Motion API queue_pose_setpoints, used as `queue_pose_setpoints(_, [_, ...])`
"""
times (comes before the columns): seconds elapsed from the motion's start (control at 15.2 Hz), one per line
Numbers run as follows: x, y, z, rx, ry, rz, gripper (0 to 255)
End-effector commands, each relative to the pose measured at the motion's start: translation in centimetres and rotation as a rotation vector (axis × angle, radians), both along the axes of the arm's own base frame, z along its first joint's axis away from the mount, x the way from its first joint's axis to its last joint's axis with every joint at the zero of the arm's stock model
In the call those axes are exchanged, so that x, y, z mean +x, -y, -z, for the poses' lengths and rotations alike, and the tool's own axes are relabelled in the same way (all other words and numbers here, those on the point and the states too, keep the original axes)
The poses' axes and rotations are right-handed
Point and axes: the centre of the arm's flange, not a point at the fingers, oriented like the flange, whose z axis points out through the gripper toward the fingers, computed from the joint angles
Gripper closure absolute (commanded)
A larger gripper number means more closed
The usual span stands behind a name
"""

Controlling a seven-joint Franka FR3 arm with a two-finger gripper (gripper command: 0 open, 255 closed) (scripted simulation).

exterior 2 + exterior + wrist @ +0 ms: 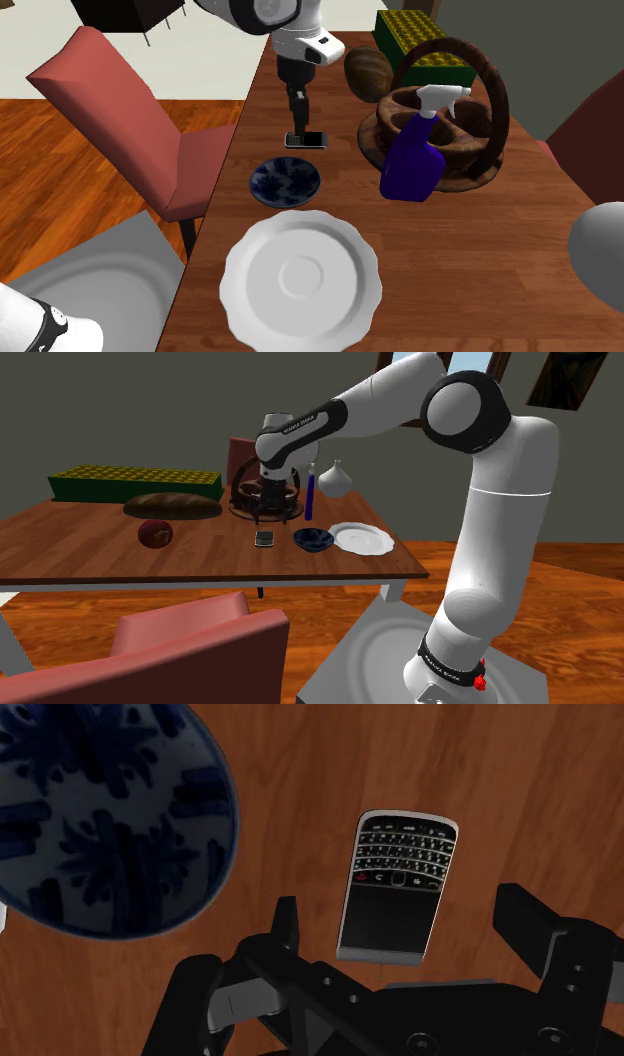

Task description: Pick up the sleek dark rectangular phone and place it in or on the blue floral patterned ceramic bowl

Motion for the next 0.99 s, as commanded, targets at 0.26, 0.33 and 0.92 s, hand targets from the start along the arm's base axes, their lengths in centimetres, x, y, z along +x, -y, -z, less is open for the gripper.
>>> queue_pose_setpoints(0.26, [3.5,0.6,3.9,-0.001,-0.003,0.046,0])
queue_pose_setpoints(0.33, [3.5,0.6,4.4,-0.001,-0.003,0.046,0])
queue_pose_setpoints(0.92, [3.5,0.5,6.8,-0.001,-0.003,0.046,0])
